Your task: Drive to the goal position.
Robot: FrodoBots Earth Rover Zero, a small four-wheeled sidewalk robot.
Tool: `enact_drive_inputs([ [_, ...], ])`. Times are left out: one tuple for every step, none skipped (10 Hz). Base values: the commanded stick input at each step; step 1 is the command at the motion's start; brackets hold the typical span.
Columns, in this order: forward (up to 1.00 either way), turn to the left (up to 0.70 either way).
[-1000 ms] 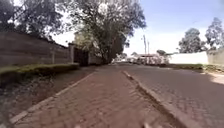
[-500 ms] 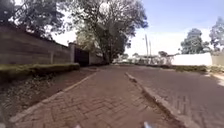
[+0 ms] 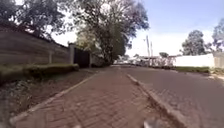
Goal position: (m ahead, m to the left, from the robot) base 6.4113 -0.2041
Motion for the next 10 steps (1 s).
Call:
enact_drive_inputs([
  [0.70,0.00],
  [0.70,0.00],
  [0.70,0.00],
  [0.70,0.00],
  [0.70,0.00],
  [0.70,0.00],
  [0.70,0.00],
  [0.70,0.00],
  [0.70,0.00],
  [0.70,0.00],
])
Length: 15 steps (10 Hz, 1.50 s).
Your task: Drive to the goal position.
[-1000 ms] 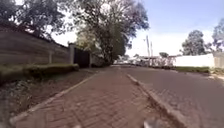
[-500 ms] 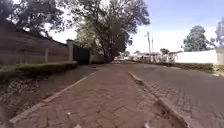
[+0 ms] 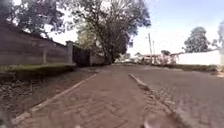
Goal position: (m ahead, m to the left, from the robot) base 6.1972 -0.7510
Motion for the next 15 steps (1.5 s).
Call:
enact_drive_inputs([
  [0.70,0.00],
  [0.70,0.00],
  [0.70,0.00],
  [0.70,0.00],
  [0.70,0.00],
  [0.70,0.00],
  [0.70,0.00],
  [0.70,0.00],
  [0.70,0.00],
  [0.70,0.00],
  [0.70,0.00],
  [0.70,0.00],
  [0.70,0.00],
  [0.70,0.00],
  [0.70,0.00],
])
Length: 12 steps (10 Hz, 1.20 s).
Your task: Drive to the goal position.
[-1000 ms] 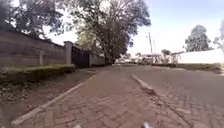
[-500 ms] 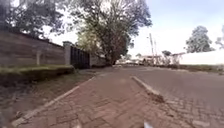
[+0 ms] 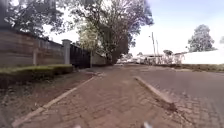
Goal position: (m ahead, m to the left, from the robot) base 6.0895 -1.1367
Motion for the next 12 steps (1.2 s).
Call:
enact_drive_inputs([
  [0.70,0.00],
  [0.70,0.00],
  [0.70,0.00],
  [0.70,0.00],
  [0.70,0.00],
  [0.70,0.00],
  [0.70,0.00],
  [0.70,0.00],
  [0.70,0.00],
  [0.70,0.00],
  [0.70,0.00],
  [0.70,0.00],
])
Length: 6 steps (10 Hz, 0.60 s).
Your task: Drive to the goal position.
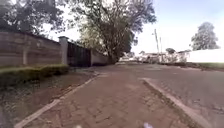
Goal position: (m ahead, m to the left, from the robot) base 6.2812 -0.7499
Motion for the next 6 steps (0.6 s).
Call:
enact_drive_inputs([
  [0.70,0.00],
  [0.70,0.00],
  [0.70,0.00],
  [0.70,0.00],
  [0.70,0.00],
  [0.70,0.00],
])
